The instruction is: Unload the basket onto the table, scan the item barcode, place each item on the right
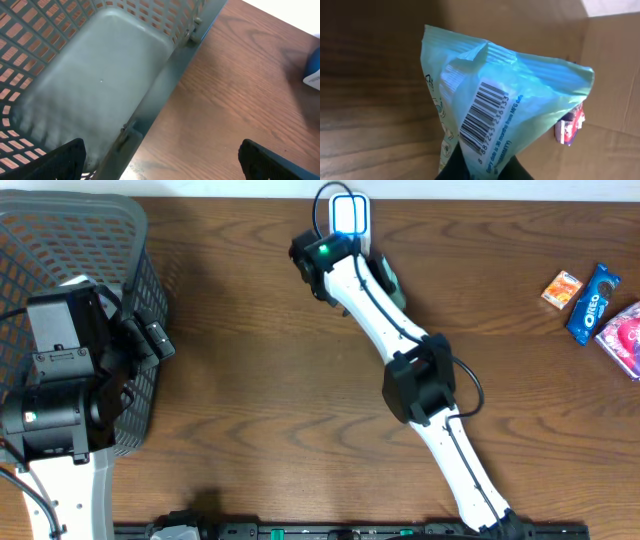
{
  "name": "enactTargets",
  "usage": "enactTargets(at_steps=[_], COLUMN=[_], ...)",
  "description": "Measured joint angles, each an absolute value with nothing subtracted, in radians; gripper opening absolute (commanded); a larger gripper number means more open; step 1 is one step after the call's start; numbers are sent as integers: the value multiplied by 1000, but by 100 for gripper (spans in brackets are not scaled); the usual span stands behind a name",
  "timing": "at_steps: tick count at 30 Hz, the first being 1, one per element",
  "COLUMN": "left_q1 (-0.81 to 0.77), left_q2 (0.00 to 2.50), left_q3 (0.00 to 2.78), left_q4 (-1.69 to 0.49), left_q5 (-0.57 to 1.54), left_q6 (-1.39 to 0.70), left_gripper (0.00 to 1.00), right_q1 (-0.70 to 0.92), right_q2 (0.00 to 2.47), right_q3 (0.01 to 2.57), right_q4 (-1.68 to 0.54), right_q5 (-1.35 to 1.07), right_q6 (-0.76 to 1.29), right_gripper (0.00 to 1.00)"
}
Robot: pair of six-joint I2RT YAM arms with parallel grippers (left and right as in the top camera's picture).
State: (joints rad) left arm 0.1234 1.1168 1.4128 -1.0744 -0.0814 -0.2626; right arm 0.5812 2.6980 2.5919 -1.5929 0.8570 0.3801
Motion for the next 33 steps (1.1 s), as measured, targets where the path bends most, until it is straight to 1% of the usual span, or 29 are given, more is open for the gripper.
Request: enactTargets(at_steps=[4,6,8,16,19,21,24,27,29,33], left_q1=[123,123,123,123,123,123,123,123,123,123], left_q2=[1117,1117,1117,1117,1117,1117,1117,1117,1117,1117], left_q3=[1413,1413,1413,1413,1413,1413,1413,1413,1413,1413], left_q4=[-1074,-1074,-1074,-1074,-1074,-1074,-1074,-1074,-1074,-1074], left_q5=[-81,-81,-81,-81,-81,-81,-81,-81,-81,-81], left_q6=[-263,-263,-263,-263,-263,-263,-263,-263,-263,-263], left_gripper=[98,98,98,98,98,98,98,98,98,98], right_q1=[593,611,636,775,802,804,791,752,708,584], right_q2=[2747,2751,2751,2750,2750,2750,2750,2750,2750,2750], right_q3=[2586,2583,2584,2583,2591,2605,2664,2784,2860,2939], right_q4=[-1606,-1603,-1595,-1531,-1527,-1540,-1585,-1620,-1634,-1645], right_q5=[817,789,761,592,559,538,510,465,414,239], right_q6=[399,406,410,398,386,382,378,375,362,291], right_gripper=[32,51,56,58,57,59,62,63,68,66])
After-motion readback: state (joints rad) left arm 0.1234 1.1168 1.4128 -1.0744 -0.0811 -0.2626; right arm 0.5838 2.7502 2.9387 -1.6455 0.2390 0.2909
